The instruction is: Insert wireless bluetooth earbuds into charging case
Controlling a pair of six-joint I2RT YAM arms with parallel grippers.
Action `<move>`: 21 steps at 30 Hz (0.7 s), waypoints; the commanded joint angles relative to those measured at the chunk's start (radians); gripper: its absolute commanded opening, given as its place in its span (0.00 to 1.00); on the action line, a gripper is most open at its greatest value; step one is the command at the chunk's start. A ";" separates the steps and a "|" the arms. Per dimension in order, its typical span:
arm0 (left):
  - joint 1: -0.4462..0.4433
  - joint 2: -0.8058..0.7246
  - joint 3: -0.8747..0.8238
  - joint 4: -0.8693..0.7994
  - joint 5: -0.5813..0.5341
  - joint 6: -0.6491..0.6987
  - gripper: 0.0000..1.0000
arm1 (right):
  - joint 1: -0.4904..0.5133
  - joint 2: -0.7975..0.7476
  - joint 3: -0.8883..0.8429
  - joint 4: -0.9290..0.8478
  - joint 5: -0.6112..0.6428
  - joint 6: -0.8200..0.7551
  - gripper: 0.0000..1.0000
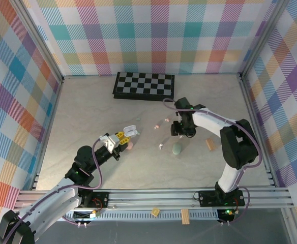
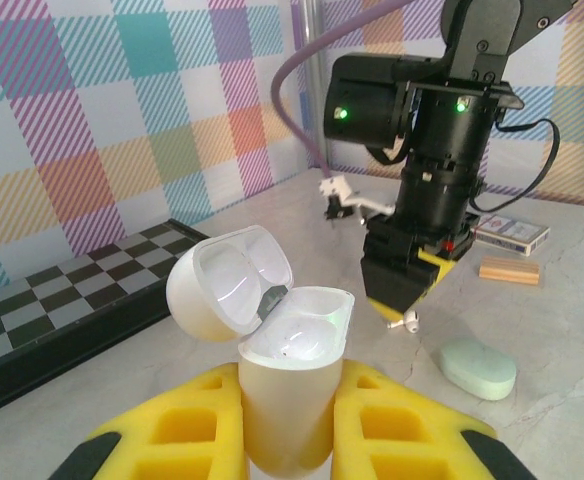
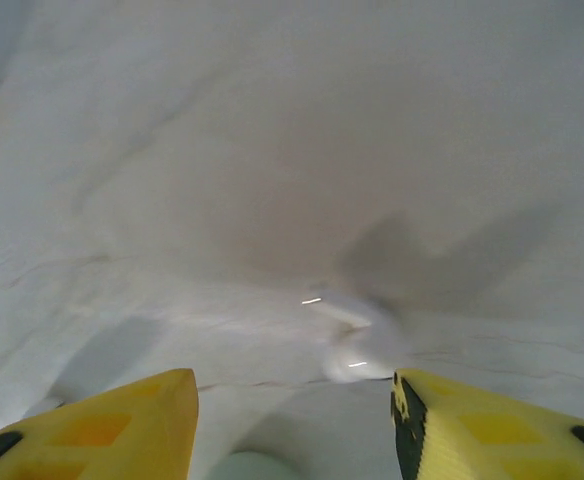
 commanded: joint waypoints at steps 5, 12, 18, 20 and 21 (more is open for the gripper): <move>0.004 0.013 0.043 0.031 0.022 0.012 0.00 | -0.094 -0.088 -0.182 0.240 -0.135 0.249 0.43; 0.003 0.034 0.048 0.040 0.030 0.013 0.00 | -0.102 -0.122 -0.295 0.398 -0.229 0.387 0.39; 0.004 0.057 0.056 0.059 0.041 0.012 0.00 | -0.103 -0.132 -0.308 0.391 -0.213 0.382 0.36; 0.003 0.063 0.054 0.064 0.041 0.012 0.00 | -0.103 -0.123 -0.303 0.382 -0.203 0.373 0.32; 0.003 0.065 0.054 0.067 0.042 0.012 0.00 | -0.104 -0.120 -0.303 0.383 -0.203 0.373 0.31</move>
